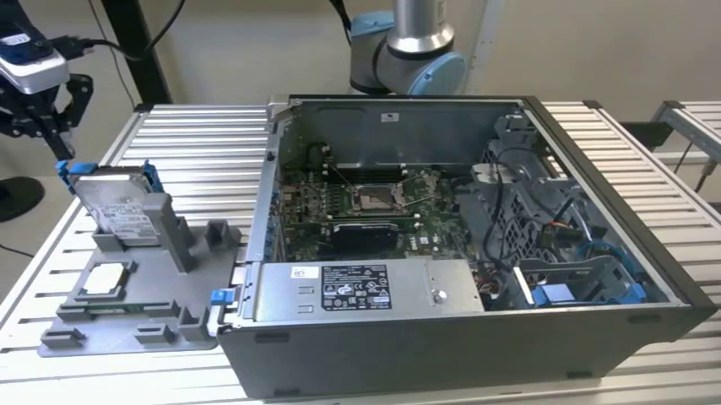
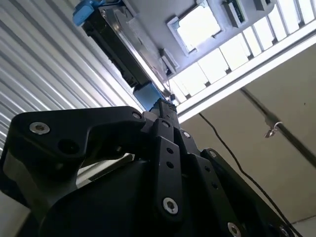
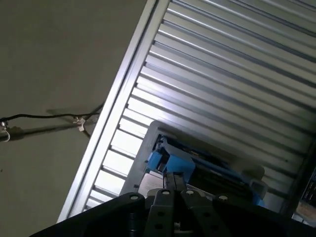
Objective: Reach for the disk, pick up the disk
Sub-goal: 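Pick up the disk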
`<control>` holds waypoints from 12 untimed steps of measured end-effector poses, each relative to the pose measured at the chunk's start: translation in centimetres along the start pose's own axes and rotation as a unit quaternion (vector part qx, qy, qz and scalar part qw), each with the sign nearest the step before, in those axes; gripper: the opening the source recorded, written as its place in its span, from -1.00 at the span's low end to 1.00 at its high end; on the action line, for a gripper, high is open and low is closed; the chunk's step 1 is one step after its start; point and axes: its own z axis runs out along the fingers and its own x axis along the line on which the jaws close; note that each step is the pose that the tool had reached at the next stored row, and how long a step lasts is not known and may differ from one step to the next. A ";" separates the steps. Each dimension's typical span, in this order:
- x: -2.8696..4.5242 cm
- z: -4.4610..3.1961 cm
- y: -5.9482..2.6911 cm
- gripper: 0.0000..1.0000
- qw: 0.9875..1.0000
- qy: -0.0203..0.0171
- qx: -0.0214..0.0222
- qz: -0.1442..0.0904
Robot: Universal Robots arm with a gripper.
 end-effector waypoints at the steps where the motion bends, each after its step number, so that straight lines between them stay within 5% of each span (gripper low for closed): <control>1: 0.00 0.01 0.00 -1.00 1.000 0.000 0.000 -0.008; 6: 0.03 0.02 0.01 -1.00 0.999 0.002 0.000 -0.054; 12: 0.04 0.01 0.02 -1.00 0.994 0.004 0.000 -0.108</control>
